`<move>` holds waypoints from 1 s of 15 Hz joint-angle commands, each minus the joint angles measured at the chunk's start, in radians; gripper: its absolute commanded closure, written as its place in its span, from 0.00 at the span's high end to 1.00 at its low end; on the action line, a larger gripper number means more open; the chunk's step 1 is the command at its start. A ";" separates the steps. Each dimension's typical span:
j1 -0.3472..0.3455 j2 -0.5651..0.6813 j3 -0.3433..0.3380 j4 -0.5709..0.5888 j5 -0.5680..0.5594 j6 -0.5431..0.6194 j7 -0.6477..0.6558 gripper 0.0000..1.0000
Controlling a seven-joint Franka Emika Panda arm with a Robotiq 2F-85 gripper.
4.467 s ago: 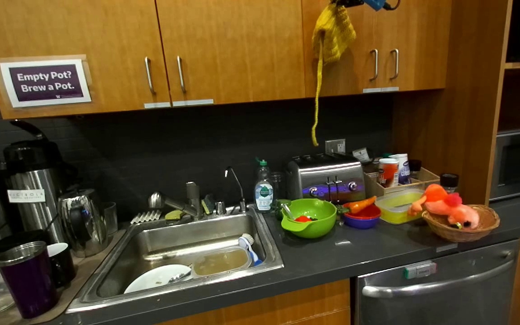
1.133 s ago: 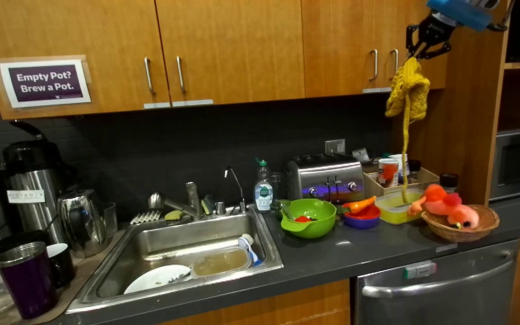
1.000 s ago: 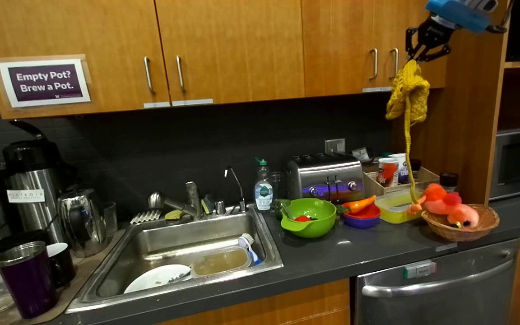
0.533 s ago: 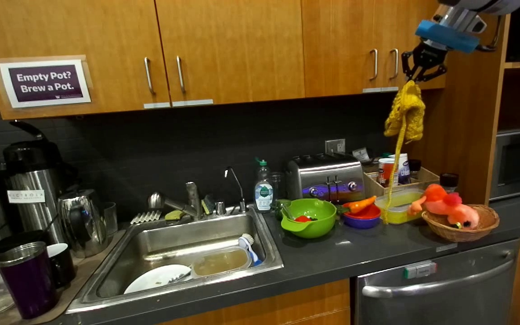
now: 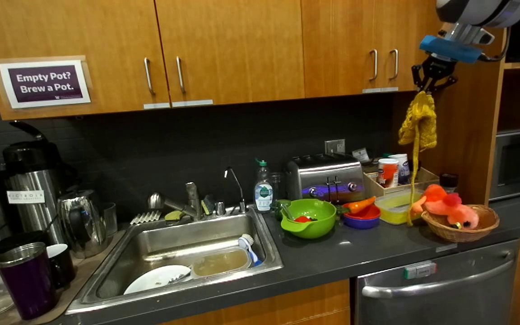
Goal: Pick up the yellow towel and wipe the second upper kitchen cabinet from the right, put the yellow towel on the kitchen counter
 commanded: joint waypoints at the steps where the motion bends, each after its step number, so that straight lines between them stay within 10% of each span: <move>1: 0.001 0.054 0.023 0.067 -0.050 -0.043 0.070 0.02; 15: 0.041 0.158 -0.005 0.140 -0.125 -0.096 0.181 0.02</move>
